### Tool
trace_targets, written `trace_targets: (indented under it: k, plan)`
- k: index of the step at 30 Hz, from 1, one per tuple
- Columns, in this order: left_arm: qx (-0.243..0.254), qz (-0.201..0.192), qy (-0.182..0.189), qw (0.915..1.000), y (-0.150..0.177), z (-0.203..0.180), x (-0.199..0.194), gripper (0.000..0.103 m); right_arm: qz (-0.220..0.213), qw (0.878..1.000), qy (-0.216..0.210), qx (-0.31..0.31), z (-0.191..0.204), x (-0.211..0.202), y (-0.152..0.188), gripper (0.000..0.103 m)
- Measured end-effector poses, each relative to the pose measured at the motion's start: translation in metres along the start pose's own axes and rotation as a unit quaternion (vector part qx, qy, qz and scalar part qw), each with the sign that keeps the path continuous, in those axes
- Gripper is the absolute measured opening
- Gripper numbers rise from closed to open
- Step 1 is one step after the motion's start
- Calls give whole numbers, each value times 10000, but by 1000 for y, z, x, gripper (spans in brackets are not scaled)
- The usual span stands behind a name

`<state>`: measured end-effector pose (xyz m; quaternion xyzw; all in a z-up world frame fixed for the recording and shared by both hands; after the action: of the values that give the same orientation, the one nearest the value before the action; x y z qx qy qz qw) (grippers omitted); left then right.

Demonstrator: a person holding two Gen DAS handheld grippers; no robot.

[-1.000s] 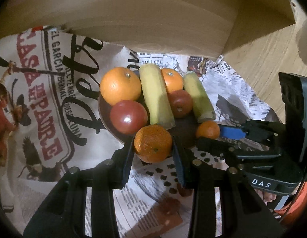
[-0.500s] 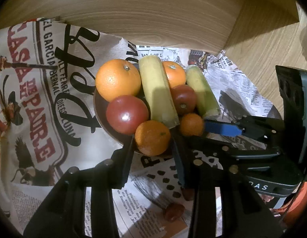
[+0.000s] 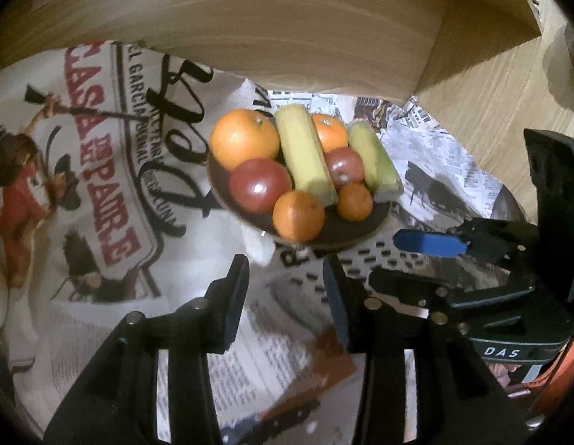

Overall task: Organize fruits
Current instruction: 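Lower both mandarins onto the plate and open both tools, then grasp a small dark red fruit from the newspaper with the right tool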

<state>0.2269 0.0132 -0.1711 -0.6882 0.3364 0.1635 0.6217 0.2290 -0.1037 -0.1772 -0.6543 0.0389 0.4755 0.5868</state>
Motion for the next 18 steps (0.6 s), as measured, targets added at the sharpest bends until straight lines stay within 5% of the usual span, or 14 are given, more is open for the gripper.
trace_targets:
  k: [9,18]
  plan:
    - [-168,177,-25,9997,28,9,-11,45,331,9992,-142,-178,21,15,23,42]
    - [-140,278,114,9995,41,-2,-12,45,376,9990,-194,-168,22,24,22,22]
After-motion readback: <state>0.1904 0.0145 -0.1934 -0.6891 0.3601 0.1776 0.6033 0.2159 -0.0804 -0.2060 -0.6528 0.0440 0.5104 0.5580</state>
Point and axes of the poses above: each gripper's, at about its wrist camera, not at the fingertips, and x roughly the way its jaws point, z to its left, y to its underside, the point moved 6 cm from there along x, roughly the way its jaws point, and after that the axes turned 9 degrees about -z, right-handed, at the moved point
